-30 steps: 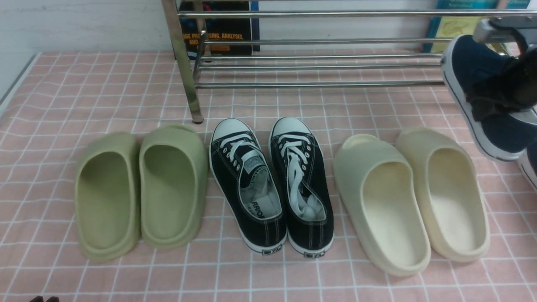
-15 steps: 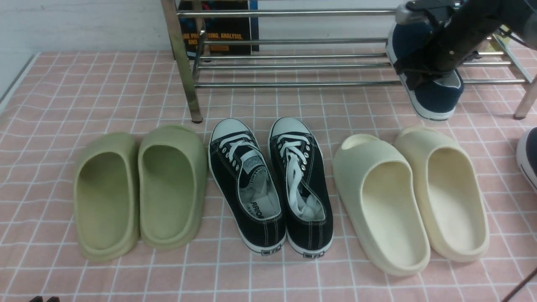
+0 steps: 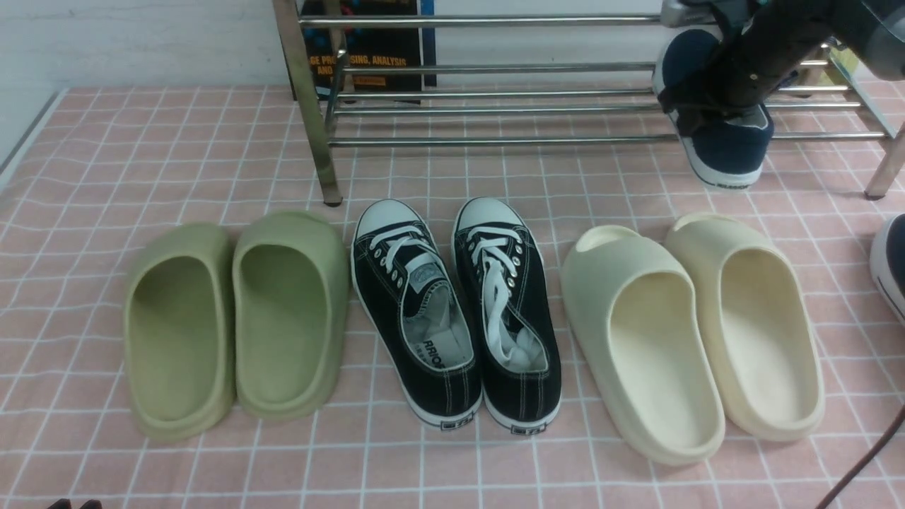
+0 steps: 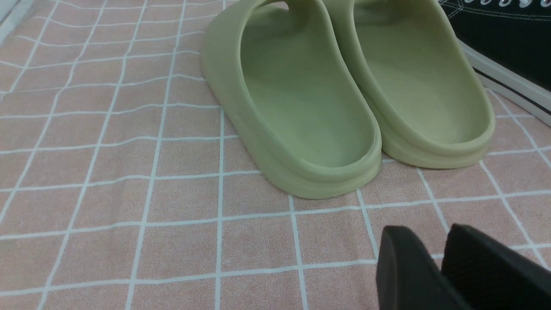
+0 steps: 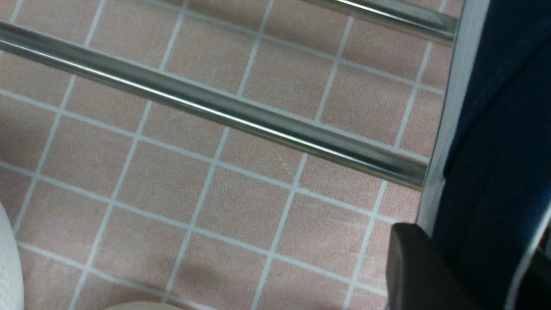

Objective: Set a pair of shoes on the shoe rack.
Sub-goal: Use the right arm to put a shoe into the shoe rack, then use the right arm to grab the shoe closest to it

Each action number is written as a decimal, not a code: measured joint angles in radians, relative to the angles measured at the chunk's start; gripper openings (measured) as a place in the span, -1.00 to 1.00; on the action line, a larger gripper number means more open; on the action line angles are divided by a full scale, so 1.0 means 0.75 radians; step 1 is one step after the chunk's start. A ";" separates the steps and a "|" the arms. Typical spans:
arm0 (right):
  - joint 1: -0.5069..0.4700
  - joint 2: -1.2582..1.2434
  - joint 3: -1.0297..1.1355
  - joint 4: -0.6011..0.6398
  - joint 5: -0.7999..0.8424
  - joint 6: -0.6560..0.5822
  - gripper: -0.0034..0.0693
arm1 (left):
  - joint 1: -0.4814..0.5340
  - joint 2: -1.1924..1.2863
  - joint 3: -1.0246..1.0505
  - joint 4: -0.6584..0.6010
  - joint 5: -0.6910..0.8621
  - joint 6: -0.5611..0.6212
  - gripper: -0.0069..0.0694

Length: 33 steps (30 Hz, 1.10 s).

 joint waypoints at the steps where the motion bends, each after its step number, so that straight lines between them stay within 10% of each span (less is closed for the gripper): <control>1: 0.000 -0.001 0.000 0.001 0.002 0.000 -0.33 | 0.000 0.000 0.000 0.000 0.000 0.000 -0.35; 9: 0.001 -0.168 0.120 0.001 0.046 -0.004 0.27 | 0.000 0.000 0.000 0.000 0.000 0.000 -0.32; 33: -0.347 -0.881 1.546 -0.232 -0.154 0.170 0.21 | 0.000 0.000 0.000 0.002 0.000 0.000 -0.28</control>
